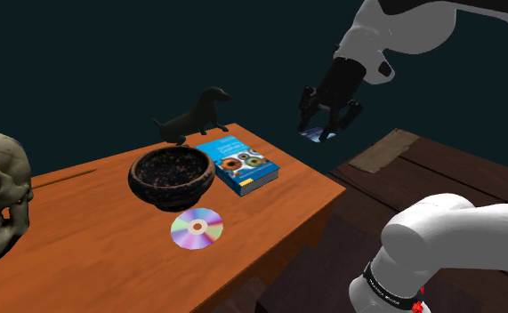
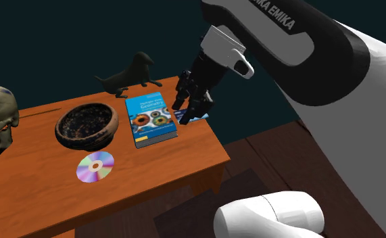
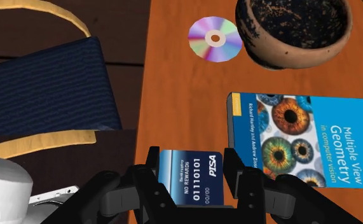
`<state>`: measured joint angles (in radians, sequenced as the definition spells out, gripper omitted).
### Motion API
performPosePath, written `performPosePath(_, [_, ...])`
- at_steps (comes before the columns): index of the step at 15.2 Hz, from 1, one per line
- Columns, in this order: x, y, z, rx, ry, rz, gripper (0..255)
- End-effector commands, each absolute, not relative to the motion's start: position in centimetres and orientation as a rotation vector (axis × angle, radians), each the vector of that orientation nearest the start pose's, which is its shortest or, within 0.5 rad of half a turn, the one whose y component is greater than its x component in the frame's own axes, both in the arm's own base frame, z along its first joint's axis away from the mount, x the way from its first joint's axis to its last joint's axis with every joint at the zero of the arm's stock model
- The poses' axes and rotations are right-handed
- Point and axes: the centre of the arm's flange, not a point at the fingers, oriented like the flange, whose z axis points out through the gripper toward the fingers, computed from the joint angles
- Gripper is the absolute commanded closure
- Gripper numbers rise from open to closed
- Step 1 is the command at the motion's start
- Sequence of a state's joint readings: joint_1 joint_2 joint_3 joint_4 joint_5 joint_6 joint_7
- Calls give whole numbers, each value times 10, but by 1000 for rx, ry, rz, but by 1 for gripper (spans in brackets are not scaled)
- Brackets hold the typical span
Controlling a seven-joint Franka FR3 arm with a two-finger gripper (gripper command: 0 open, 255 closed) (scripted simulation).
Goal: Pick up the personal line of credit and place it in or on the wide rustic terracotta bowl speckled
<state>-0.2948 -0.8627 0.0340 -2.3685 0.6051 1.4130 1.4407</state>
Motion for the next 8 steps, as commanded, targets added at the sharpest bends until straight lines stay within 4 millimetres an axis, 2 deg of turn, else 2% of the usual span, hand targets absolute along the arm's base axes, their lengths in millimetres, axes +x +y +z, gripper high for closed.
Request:
performPosePath(1, [294, 20, 615, -1809, 1950, 539, 255])
performPosePath(8, [348, 94, 620, -1809, 1950, 539, 255])
